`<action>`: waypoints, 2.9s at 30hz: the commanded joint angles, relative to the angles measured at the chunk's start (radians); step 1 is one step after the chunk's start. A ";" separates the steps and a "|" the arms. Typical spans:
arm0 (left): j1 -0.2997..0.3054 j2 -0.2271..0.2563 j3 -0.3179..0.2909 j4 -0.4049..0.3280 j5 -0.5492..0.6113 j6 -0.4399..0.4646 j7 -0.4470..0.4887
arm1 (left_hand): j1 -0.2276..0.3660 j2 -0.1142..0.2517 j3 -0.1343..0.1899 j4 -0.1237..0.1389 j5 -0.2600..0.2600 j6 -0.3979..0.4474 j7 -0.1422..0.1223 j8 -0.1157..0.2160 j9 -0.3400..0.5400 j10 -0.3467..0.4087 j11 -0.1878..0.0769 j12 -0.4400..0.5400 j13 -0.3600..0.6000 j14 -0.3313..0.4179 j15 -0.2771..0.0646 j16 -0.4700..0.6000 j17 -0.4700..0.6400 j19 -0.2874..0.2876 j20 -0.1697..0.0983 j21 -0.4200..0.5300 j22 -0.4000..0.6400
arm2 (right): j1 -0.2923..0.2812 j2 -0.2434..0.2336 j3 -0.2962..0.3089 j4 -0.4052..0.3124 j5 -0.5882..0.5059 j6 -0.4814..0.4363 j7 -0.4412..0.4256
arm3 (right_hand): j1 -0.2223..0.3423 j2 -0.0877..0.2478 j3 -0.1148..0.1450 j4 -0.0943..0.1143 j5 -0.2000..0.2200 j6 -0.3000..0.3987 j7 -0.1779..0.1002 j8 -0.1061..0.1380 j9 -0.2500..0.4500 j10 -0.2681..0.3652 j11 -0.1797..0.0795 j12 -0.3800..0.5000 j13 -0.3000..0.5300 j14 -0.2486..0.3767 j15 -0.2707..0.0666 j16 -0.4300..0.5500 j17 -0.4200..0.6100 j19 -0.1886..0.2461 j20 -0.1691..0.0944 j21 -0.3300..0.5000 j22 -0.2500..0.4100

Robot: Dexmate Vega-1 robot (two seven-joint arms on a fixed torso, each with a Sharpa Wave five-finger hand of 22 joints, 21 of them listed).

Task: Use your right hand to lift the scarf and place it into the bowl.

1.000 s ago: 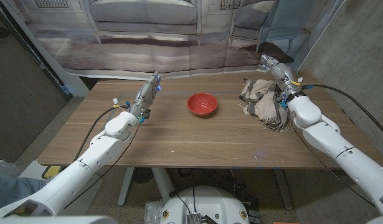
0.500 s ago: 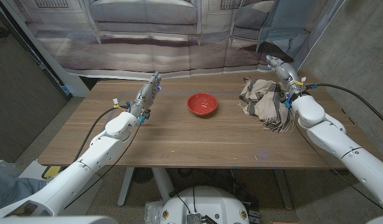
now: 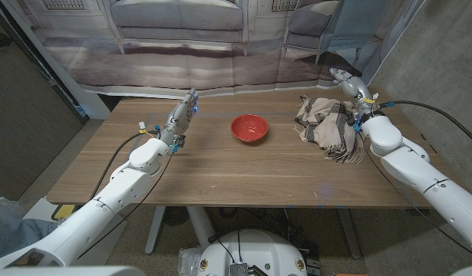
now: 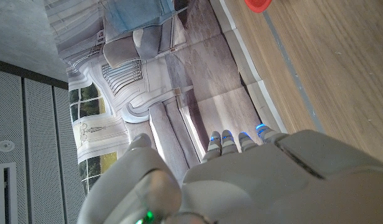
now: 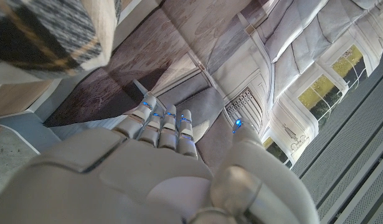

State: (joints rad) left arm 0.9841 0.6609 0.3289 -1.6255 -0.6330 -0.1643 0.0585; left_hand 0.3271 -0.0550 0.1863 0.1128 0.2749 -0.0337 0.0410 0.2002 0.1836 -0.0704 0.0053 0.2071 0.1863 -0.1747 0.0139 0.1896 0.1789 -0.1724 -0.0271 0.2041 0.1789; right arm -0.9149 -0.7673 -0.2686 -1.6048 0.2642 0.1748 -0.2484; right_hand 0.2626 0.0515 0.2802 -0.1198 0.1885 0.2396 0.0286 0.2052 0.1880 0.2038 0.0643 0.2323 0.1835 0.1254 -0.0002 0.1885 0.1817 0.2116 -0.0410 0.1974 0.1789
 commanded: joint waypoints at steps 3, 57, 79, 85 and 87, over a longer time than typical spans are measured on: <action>0.013 0.013 -0.007 -0.026 0.002 0.018 0.016 | 0.001 0.013 -0.003 -0.003 0.005 0.003 0.004 0.004 0.004 0.002 0.001 0.005 0.001 -0.020 0.005 0.001 0.003 -0.086 0.009 0.000 0.006 | 0.020 -0.019 -0.028 0.003 -0.072 -0.060 -0.037 | 0.011 0.002 0.004 -0.003 0.007 0.004 -0.006 0.001 0.003 0.014 -0.004 0.006 0.004 0.010 -0.001 0.003 0.000 0.000 0.001 0.003 0.005; 0.022 0.008 -0.006 -0.032 0.001 0.014 0.022 | 0.004 0.020 -0.011 -0.004 0.003 0.017 0.009 0.005 0.004 0.006 0.005 0.002 0.001 -0.013 0.014 0.000 0.003 -0.087 0.017 0.000 0.006 | 0.024 -0.110 -0.083 -0.127 -0.249 -0.331 -0.090 | 0.047 -0.021 0.003 -0.025 0.014 -0.023 -0.099 -0.014 0.004 -0.023 -0.057 -0.019 0.005 -0.040 0.010 -0.011 -0.001 -0.069 0.150 -0.008 0.003; 0.037 0.022 -0.016 -0.054 0.000 0.020 0.027 | 0.004 0.021 -0.013 -0.004 0.003 0.023 0.009 0.005 0.004 0.008 0.004 0.002 0.001 -0.011 0.014 0.001 0.004 -0.087 0.021 0.000 0.006 | 0.043 -0.135 -0.133 -0.174 -0.357 -0.460 -0.093 | 0.051 -0.037 -0.004 -0.025 0.017 -0.041 -0.118 -0.015 0.005 -0.051 -0.075 -0.026 0.007 -0.079 0.023 -0.013 0.000 -0.098 0.224 -0.011 0.004; 0.042 0.027 -0.020 -0.063 0.000 0.021 0.030 | 0.005 0.022 -0.014 -0.005 0.003 0.024 0.009 0.006 0.004 0.008 0.002 0.002 0.001 -0.011 0.015 0.000 0.004 -0.086 0.021 0.000 0.006 | 0.053 -0.141 -0.148 -0.191 -0.383 -0.504 -0.083 | 0.051 -0.041 -0.006 -0.025 0.019 -0.044 -0.121 -0.015 0.005 -0.061 -0.074 -0.028 0.007 -0.091 0.030 -0.013 0.001 -0.105 0.245 -0.011 0.004; 0.044 0.029 -0.020 -0.068 0.004 0.023 0.034 | 0.005 0.022 -0.015 -0.005 0.003 0.024 0.008 0.005 0.004 0.008 0.002 0.002 0.001 -0.011 0.015 0.000 0.004 -0.086 0.021 0.000 0.006 | 0.054 -0.144 -0.150 -0.193 -0.387 -0.510 -0.079 | 0.052 -0.043 -0.006 -0.025 0.019 -0.047 -0.123 -0.015 0.005 -0.066 -0.070 -0.029 0.007 -0.094 0.033 -0.013 0.001 -0.108 0.249 -0.011 0.004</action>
State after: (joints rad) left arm 1.0194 0.6811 0.3141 -1.6762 -0.6336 -0.1458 0.0848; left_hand 0.3296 -0.0416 0.1736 0.1058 0.2749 -0.0158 0.0482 0.2002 0.1836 -0.0651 0.0107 0.2071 0.1863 -0.1715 0.0241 0.1895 0.1789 -0.1740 -0.0141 0.2041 0.1790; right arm -0.8730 -0.8999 -0.3958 -1.7749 -0.0793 -0.2721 -0.3422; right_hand 0.3123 0.0224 0.2761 -0.1461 0.2001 0.1942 -0.0879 0.1906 0.1881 0.1440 -0.0089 0.2089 0.1887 0.0389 0.0287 0.1761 0.1793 0.1064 0.1968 0.1916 0.1790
